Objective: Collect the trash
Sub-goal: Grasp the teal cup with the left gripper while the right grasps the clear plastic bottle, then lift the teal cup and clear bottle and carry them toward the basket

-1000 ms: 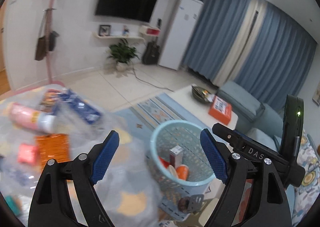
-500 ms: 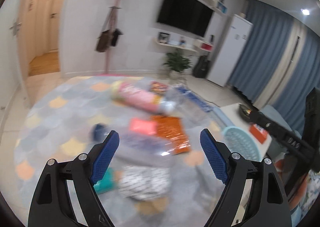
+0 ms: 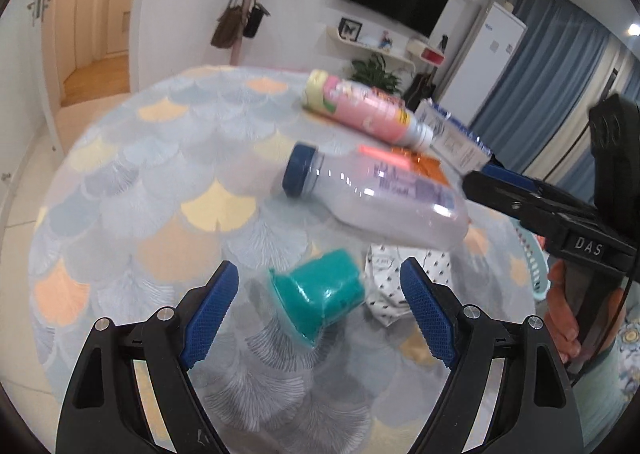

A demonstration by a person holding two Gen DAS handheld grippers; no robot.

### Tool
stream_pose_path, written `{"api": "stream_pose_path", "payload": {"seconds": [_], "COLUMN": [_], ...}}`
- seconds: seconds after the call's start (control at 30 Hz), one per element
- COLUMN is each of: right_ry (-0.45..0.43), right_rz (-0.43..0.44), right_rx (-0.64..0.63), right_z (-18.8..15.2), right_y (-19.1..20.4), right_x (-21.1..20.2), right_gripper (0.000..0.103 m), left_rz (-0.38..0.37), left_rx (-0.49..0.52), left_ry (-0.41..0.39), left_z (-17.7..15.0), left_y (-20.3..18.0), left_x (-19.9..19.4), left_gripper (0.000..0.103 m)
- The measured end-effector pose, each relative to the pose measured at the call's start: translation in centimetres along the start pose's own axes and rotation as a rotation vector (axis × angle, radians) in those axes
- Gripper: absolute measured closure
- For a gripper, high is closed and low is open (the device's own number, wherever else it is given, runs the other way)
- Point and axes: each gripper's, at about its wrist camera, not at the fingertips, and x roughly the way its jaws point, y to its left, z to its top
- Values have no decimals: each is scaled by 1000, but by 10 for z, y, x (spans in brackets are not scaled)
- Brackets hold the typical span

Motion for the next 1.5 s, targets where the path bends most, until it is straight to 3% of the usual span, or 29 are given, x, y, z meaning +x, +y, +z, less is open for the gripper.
{"api": "stream_pose_path", "payload": {"seconds": [0.17,0.27,0.43,0.5,0.57,0.7,1.13,1.33,1.5], "right_ry": [55,80,117,129,141,154,96,156,216], "right_rz": [-4,-12,-5,-6,-7,-58,-40,-42,-2], "right_rx": [-81,-96,-104,-113,-140,-203,-168,-158,-44], "right_z": [1,1,-2,-4,-7,-8,13,-24,-51], "right_y": [15,15,16,19,25,41,49,46,27], "right_x": [29,43,53,53,52,51,11,-11,-7], "right_gripper": [27,27,28,40,46,47,53,53,53], "left_rz": [31,76,112,107,96,92,89,73,48], "left_rx": [47,59,68,60,45,30,-50,-35,-63], "left_ry": [24,52,29,12,-7,-36,-120,-115,-123], "left_z": [-10,-17,-20,-21,-21,-20,-17,-19,-18], "left_y": [-5,-5,-7,-8,-6,-5,15,7,5], "left_x": [9,18,16,12,8,0,-34,-30,-26], "left_gripper": [24,36,48,51,52,52,52,52,52]}}
